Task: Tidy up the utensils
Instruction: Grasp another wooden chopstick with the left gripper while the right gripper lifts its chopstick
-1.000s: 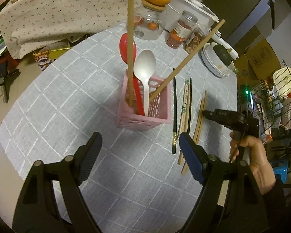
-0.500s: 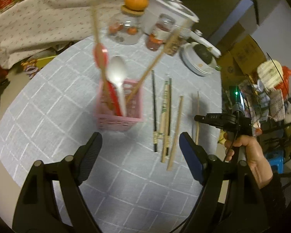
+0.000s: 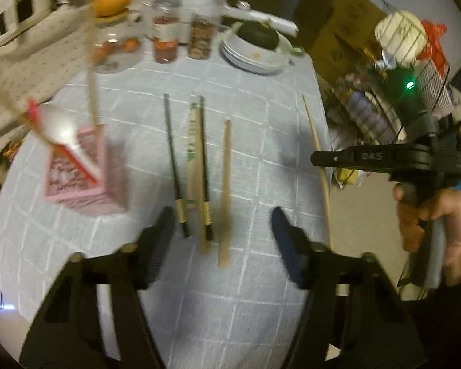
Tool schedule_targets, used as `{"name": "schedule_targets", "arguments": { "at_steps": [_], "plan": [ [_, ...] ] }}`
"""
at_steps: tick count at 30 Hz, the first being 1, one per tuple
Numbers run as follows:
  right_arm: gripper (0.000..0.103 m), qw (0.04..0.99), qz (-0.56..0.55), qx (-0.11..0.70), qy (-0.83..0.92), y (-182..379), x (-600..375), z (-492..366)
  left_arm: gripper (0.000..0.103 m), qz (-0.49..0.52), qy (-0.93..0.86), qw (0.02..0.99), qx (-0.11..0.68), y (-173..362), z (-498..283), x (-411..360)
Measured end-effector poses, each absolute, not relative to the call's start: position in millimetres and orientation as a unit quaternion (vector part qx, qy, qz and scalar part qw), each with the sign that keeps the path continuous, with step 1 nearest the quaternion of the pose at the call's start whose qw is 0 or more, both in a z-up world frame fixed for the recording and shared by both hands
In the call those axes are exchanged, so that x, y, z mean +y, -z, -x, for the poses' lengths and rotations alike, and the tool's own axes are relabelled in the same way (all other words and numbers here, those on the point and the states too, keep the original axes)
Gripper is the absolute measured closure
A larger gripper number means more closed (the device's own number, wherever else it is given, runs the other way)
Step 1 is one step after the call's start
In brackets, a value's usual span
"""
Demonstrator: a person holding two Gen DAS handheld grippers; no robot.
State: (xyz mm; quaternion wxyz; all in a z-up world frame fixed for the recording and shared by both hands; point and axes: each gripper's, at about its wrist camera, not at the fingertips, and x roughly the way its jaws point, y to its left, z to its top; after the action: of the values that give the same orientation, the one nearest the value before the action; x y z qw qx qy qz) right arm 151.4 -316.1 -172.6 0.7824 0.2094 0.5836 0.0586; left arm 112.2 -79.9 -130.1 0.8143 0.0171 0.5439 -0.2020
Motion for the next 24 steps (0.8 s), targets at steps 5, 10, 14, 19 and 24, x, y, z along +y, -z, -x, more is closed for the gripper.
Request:
{"name": "schedule_targets", "arguments": {
  "at_steps": [5,10,14,19,24],
  "plan": [
    [0.096,0.777,-0.215,0.588,-0.066,173.6,-325.6,-143.7,0.068,-0.029,0.210,0.791,0.574,161.7,-152.6,-113.1],
    [0.096,0.776,-0.216,0.589,-0.070,174.9,-325.0,-147.8,0.078,-0.022,0.210,0.769,0.604,196.3,-198.8,-140.0],
    [0.096,0.776,-0.213,0.589,-0.075,176.0,-325.1,-149.3,0.081,-0.042,0.196,0.763,0.615,221.2,-221.7,-156.5],
    [0.096,0.774,-0.216,0.591,-0.076,179.6,-329.3,-148.8,0.083,-0.048,0.173,0.753,0.633,244.0,-233.6,-159.0],
    [0.096,0.775,-0.218,0.589,-0.072,179.6,-329.9,-148.0,0.093,-0.076,0.174,0.760,0.622,243.4,-231.2,-165.1]
  ]
}}
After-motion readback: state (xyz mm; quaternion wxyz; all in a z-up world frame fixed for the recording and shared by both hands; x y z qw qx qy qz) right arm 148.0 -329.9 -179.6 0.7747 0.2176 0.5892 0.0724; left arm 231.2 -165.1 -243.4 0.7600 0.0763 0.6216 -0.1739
